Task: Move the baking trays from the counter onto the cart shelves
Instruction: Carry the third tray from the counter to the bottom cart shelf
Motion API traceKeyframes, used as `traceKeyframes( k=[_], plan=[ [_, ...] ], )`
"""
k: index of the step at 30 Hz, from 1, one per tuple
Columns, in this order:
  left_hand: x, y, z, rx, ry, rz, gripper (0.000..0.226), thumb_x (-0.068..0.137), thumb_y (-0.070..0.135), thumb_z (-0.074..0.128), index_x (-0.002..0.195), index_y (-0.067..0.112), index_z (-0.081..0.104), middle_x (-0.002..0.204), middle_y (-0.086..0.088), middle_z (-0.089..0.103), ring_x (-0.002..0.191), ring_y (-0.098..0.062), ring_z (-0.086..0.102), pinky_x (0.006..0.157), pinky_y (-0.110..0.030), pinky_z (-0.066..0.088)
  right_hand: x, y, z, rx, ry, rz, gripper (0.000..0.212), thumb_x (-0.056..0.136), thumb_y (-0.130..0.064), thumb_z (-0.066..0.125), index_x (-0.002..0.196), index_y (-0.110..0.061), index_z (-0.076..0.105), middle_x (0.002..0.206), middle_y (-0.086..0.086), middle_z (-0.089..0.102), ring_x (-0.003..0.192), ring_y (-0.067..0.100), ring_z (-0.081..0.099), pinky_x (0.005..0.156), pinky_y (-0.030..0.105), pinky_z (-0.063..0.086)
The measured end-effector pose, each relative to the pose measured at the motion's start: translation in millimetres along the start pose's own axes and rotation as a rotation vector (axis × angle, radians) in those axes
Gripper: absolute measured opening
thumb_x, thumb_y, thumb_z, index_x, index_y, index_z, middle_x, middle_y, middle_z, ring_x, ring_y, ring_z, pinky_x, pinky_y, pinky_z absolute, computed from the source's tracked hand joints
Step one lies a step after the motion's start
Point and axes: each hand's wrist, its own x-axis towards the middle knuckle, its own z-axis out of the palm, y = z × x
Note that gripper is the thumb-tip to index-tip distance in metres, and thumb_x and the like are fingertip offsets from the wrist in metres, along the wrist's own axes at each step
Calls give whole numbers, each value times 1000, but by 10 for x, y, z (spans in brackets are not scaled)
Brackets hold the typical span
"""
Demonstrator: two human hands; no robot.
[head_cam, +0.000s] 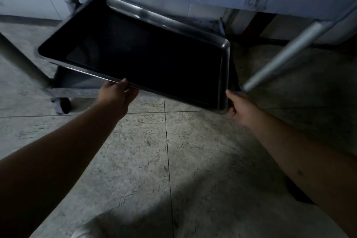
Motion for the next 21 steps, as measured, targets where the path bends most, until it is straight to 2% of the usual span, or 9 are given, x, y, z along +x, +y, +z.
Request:
traceKeyframes(
  k=[3,5,7,10,12,14,16,19,21],
  plan=[
    [-5,-75,113,-72,37,-29,27,103,5,50,128,-5,52,123,-15,67,103,-21,72,71,-24,60,-29,167,10,162,53,-3,15,95,-35,60,94,-21,62,73,-2,55,51,7,49,35,18,33],
    [-14,-124,182,-102,95,-23,28,103,6,52,129,-2,51,124,-17,66,102,-23,72,77,-29,62,-99,361,92,174,118,15,27,94,-42,60,78,-20,57,58,-1,53,43,9,49,37,19,34],
    [14,-147,225,-138,110,-24,28,102,7,53,129,-1,52,121,-18,68,102,-24,73,80,-32,62,-118,413,198,247,193,29,33,93,-47,59,75,-19,54,53,-1,50,37,8,46,38,17,33],
    [78,-190,263,-86,17,-32,8,103,9,52,107,3,56,104,-11,67,84,-14,73,71,-23,58,26,240,269,367,276,50,27,92,-47,61,87,-21,56,51,-3,50,35,6,43,36,14,32],
    [127,-205,292,-58,-7,-53,11,104,14,49,96,10,55,97,-7,66,74,-10,73,70,-21,57,153,126,263,409,298,52,25,91,-43,64,85,-20,56,42,-7,49,31,3,41,34,13,30],
    [184,-186,279,-34,4,-72,15,105,19,48,94,12,55,95,-5,67,73,-10,73,71,-21,57,269,65,241,459,279,47,21,94,-35,63,82,-20,54,37,-11,46,30,1,41,33,13,30],
    [259,-150,213,-29,62,-69,16,105,21,47,93,13,54,95,-4,65,77,-11,69,71,-20,58,388,21,216,443,252,55,18,98,-27,57,82,-21,54,45,-10,49,32,-1,43,32,13,30],
    [333,-124,133,-5,112,-71,18,106,19,45,91,13,54,92,-1,62,76,-9,65,69,-18,57,540,13,194,396,222,76,17,101,-14,50,85,-20,54,71,-5,52,45,-1,52,35,10,32],
    [361,-105,147,10,99,-95,16,105,15,45,105,8,59,93,-2,63,77,-9,66,70,-18,58,601,18,222,419,209,64,18,100,-9,50,85,-18,54,78,-4,54,59,1,55,39,9,36]
  ],
)
